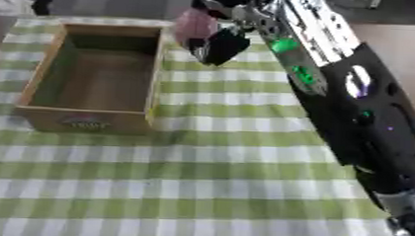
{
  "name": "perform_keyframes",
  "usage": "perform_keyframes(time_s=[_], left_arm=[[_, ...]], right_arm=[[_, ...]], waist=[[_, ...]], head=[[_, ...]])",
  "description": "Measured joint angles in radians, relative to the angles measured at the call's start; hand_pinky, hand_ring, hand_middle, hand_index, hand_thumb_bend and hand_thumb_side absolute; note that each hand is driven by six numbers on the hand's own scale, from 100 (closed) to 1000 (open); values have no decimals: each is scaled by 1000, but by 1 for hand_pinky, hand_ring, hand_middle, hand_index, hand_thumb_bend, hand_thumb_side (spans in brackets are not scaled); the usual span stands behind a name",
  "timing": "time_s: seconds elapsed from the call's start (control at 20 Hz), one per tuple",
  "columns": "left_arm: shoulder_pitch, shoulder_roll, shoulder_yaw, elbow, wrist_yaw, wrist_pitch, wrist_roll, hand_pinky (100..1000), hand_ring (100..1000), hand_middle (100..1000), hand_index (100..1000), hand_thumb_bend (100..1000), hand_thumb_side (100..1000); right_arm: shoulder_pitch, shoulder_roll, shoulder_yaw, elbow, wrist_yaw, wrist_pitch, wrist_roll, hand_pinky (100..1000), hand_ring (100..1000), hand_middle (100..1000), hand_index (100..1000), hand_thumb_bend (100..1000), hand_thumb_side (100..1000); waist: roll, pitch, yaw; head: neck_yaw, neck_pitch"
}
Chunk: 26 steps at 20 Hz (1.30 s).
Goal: Pick up objects on the table and place them in the box.
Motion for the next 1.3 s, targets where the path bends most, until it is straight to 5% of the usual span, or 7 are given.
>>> perform_keyframes(time_s=[0.55, 1.3], left_arm=[[1, -4, -6, 0, 11, 4, -4, 580, 494, 547, 822, 100, 944], [1, -18, -11, 0, 17, 8, -13, 579, 492, 546, 820, 100, 945]], right_arm=[[-114, 269, 25, 256, 145, -22, -117, 718, 733, 572, 703, 100, 452], [-136, 490, -84, 618, 369, 135, -353, 720, 737, 565, 704, 100, 434]], waist=[[5, -2, 20], [11, 5, 37]], head=[[-15, -5], [-24, -15]])
